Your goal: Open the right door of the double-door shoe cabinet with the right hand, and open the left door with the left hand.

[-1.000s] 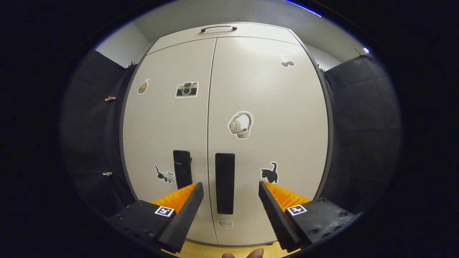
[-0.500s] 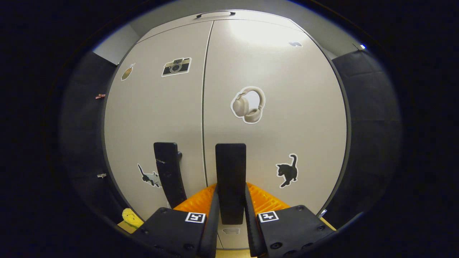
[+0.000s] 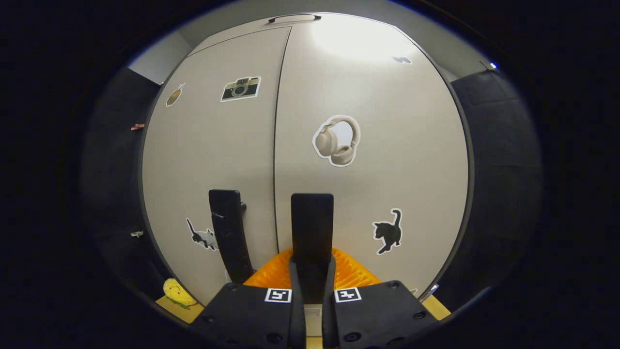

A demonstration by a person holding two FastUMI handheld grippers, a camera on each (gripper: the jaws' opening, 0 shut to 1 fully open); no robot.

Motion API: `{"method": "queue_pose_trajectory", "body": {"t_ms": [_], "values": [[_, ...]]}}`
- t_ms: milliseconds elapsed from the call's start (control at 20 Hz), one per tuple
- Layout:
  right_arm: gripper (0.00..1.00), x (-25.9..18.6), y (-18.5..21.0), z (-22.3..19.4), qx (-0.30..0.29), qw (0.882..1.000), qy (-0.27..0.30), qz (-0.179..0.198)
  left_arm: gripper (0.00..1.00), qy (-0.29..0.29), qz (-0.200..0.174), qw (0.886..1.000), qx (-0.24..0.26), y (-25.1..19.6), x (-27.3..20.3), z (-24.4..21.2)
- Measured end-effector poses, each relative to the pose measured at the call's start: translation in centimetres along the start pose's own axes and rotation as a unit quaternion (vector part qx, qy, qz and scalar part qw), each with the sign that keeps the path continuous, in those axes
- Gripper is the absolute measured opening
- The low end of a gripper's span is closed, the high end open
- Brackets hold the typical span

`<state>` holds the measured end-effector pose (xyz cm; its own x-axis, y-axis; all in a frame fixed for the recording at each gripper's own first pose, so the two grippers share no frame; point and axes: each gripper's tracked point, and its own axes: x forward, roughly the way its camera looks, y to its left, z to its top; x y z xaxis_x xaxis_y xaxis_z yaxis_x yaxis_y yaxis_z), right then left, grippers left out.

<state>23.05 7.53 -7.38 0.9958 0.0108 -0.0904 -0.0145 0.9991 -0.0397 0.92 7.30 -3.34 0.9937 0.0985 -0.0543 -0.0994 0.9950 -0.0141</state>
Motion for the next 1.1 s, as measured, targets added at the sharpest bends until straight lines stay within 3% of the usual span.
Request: {"method": "queue_pose_trajectory", "body": {"t_ms": [300, 1100], "values": [[0.17, -2.5, -0.8, 0.9, 0.013, 1.000, -0.006, 0.010, 0.98, -0.004, 0.014, 1.000, -0.002, -0.4, -1.5, 0.4], [0.16, -6.2, -3.9, 1.5, 0.039, 0.999, 0.007, 0.033, 0.98, -0.002, -0.010, 1.000, 0.005, -6.6, -3.9, 0.2]]}}
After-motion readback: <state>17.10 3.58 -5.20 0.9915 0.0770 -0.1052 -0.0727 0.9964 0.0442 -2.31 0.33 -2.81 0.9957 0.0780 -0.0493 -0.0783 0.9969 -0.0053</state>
